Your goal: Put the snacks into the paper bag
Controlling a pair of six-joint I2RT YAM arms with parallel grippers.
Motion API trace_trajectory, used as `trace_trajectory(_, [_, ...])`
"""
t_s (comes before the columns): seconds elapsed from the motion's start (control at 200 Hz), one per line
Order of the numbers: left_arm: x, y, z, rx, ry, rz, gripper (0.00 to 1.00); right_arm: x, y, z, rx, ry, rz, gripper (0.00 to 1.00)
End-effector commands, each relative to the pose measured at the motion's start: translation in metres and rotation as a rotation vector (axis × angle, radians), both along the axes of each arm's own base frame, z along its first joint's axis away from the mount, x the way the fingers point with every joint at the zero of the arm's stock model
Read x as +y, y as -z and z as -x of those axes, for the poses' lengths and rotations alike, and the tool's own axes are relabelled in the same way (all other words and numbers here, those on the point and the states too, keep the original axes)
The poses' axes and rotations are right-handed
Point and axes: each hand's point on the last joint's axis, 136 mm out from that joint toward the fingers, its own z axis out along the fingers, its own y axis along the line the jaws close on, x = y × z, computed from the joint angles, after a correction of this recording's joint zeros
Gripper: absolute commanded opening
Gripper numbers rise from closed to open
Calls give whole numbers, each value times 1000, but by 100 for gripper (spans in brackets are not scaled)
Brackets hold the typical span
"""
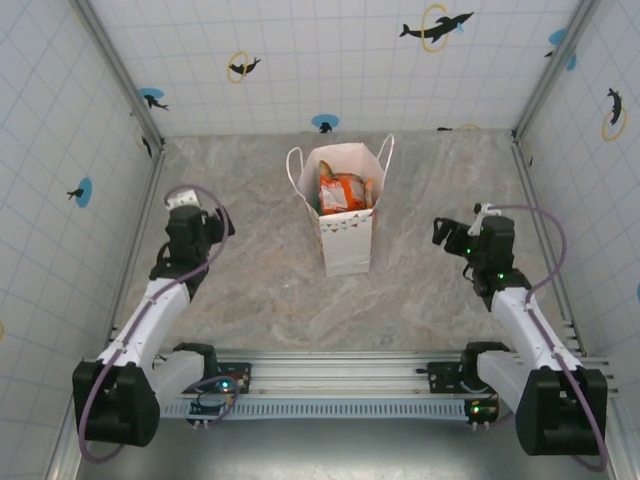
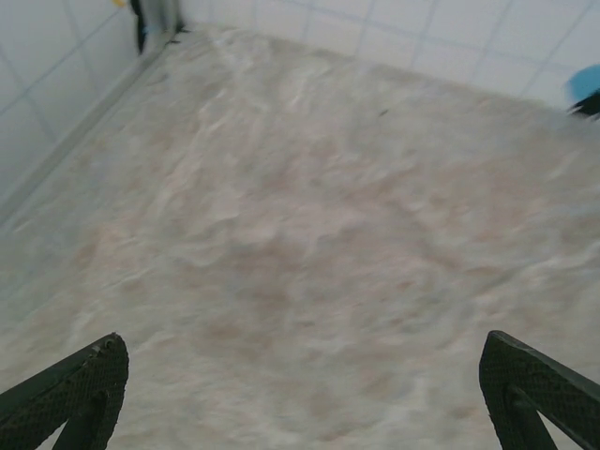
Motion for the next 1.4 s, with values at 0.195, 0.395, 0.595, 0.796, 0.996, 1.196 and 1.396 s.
trace_trajectory(0.195, [32,42,11,-123,-99,-162,98,-22,32,-3,-102,58,167,100])
trace_trajectory(0.395, [27,70,26,-145,-42,-184,98,-19,48,0,-149,33,218,100])
trace_trajectory(0.595, [25,77,42,-243,-8,-164,98,-17,63,8,-190,-23,373,100])
trace_trajectory(0.796, [51,85,38,-223,-142,-98,98,-27,57,19,-286,23,370,100])
trace_trajectory(0.996, [51,87,38,-207,-145,-106,98,-35,68,7,-215,52,333,100])
trace_trajectory(1.196, [50,87,37,-204,-141,-118,98,-34,73,7,-190,43,322,100])
trace_trajectory(1.396, [50,87,37,-205,-140,-122,98,-34,73,7,-191,40,314,100])
